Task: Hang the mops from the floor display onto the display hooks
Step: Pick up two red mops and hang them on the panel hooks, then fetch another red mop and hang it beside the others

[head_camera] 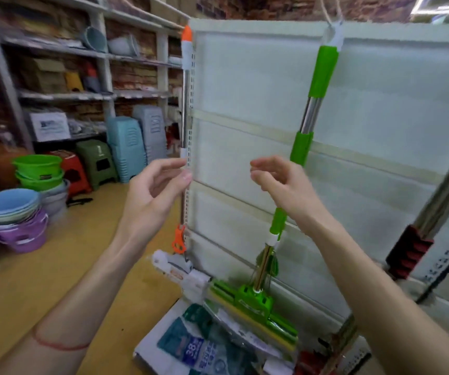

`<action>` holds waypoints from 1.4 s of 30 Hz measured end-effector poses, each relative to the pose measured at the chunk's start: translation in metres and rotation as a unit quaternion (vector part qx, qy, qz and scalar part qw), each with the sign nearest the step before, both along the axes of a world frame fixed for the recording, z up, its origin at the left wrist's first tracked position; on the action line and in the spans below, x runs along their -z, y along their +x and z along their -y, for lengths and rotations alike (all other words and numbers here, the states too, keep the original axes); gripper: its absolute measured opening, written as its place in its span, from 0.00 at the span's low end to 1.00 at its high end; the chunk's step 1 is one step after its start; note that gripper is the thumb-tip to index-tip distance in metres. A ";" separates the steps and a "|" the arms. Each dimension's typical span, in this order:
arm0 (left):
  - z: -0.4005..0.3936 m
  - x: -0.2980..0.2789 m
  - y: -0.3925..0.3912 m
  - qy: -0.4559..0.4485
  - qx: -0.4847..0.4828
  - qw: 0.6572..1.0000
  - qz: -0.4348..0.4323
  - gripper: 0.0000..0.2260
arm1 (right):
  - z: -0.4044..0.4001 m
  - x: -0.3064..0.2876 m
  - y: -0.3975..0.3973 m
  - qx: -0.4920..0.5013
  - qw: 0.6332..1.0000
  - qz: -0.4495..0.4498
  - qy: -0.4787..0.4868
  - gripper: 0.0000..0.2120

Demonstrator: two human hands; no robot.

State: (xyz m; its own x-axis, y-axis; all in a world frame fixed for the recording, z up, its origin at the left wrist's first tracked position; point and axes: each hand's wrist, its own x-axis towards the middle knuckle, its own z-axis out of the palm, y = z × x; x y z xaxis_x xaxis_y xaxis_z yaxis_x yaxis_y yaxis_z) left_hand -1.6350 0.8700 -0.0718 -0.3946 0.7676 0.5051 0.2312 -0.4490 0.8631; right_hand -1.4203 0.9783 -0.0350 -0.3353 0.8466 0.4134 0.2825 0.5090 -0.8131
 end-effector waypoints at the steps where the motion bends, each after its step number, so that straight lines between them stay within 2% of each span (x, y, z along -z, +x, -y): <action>1: 0.005 0.004 -0.020 -0.001 -0.012 1.000 0.003 0.15 | 0.001 0.005 -0.025 -0.023 1.000 0.002 -0.008 0.10; 3: 0.014 0.011 -0.061 -0.011 -0.038 0.999 0.002 0.17 | 0.000 0.015 -0.075 -0.069 0.997 0.005 -0.027 0.06; 10: 0.040 0.041 -0.201 -0.044 -0.129 0.990 0.017 0.17 | 0.003 0.054 -0.242 -0.162 0.983 -0.003 -0.089 0.07; 14: 0.061 0.062 -0.274 -0.071 -0.198 0.977 0.034 0.20 | 0.009 0.075 -0.330 -0.228 0.966 0.030 -0.120 0.07; 17: 0.073 0.080 -0.325 -0.093 -0.245 0.964 0.050 0.14 | 0.011 0.092 -0.394 -0.275 0.949 0.054 -0.143 0.09; 21: 0.082 0.107 -0.390 -0.121 -0.306 0.942 0.069 0.08 | 0.006 0.113 -0.484 -0.329 0.925 0.077 -0.172 0.08; 29: 0.062 0.143 -0.545 -0.185 -0.420 0.885 0.072 0.13 | -0.042 0.160 -0.681 -0.426 0.871 0.107 -0.221 0.06; 38: 0.040 0.164 -0.704 -0.220 -0.513 0.823 0.110 0.12 | -0.088 0.181 -0.886 -0.506 0.810 0.162 -0.247 0.07; 42: 0.036 0.173 -0.774 -0.219 -0.530 0.809 0.128 0.22 | -0.091 0.197 -0.971 -0.523 0.795 0.181 -0.248 0.07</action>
State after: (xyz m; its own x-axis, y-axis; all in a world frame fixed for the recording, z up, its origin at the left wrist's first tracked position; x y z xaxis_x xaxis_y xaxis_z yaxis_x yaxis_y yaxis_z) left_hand -2.4085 0.8338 -0.2444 -0.9972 0.0119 0.0738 0.0745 0.2458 0.9665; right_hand -2.3909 1.0691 -0.2324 -0.9843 0.0541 -0.1683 0.1766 0.2603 -0.9492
